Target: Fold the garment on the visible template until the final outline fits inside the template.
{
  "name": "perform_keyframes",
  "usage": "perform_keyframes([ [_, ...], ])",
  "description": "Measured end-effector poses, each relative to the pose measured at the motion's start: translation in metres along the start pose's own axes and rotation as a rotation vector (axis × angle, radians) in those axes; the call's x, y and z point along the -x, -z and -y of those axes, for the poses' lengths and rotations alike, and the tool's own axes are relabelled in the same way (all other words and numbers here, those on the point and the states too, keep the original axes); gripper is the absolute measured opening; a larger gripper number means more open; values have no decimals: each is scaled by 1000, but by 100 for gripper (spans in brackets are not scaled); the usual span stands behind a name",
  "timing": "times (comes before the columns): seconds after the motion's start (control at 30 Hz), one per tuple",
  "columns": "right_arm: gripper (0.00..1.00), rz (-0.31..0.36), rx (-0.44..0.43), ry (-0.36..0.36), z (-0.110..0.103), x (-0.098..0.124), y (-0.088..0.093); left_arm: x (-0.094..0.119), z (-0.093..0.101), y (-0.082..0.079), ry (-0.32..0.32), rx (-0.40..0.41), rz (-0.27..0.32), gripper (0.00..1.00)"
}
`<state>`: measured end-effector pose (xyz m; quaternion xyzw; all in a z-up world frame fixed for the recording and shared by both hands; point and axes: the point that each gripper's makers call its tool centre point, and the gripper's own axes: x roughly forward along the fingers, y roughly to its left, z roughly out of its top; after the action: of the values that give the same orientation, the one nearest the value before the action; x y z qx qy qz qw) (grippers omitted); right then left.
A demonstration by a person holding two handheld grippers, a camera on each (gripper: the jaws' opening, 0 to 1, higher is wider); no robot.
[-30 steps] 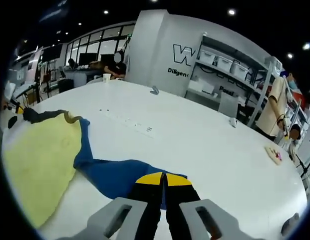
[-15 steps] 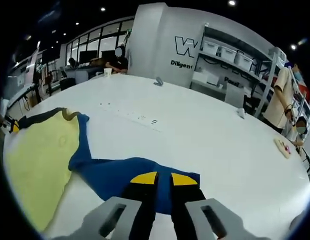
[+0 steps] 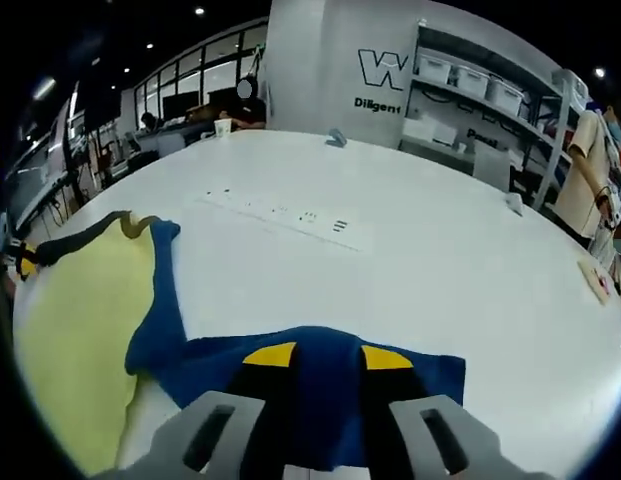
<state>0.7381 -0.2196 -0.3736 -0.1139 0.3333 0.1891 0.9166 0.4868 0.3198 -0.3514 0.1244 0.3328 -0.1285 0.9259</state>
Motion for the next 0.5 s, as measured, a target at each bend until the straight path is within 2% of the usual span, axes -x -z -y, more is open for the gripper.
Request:
perform_keyframes([
  [0.13,18,-14,-9,15,9,-6,2,6,-1,-6,-9,21,20,22],
  [0.23,18,-54,-42,31,23,-15,14,13,-4,-16,-31,31,39,21],
  [0.33,11,-35,-65,28,25,-16,13,12,-11,-17,-43,40,48,21],
  [0.4,7,-36,-36,45,31,-20,13,13,-14,-18,-54,41,48,19],
  [0.47,5,-36,-37,39,29,-18,12,13,-15,-19,-61,41,47,19],
  [0.5,1,-40,-21,36,26,-16,14,13,-14,-19,-61,44,48,19],
])
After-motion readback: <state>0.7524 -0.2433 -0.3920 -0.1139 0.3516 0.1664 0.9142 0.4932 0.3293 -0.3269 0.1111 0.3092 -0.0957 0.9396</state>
